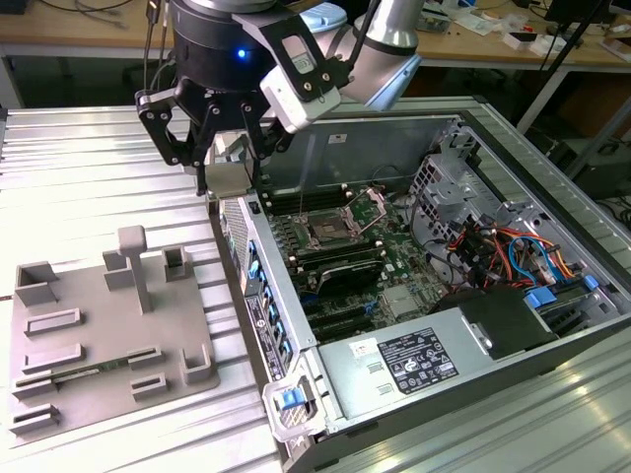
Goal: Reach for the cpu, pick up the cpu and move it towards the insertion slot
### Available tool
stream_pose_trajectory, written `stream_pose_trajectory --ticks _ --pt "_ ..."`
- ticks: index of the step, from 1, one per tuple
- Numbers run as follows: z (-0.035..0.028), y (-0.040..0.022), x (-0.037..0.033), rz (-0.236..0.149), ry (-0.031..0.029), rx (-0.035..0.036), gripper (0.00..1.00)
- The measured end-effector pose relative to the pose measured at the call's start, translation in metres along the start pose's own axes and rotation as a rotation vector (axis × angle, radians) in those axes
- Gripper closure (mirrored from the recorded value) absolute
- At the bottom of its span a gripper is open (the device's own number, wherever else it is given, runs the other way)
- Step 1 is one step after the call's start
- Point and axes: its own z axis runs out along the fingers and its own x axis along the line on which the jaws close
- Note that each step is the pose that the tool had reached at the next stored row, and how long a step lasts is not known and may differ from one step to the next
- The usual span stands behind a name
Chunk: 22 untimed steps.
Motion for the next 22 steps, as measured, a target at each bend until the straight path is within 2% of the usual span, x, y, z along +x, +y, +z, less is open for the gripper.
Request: stream_pose_trajectory --ticks 18,22 --pt "0.0002 -0.0002 -0.0079 0.000 0.0000 0.0000 0.45" --pt "0.0003 -0.0003 -0.0123 0.000 0.0001 0.0000 0.45"
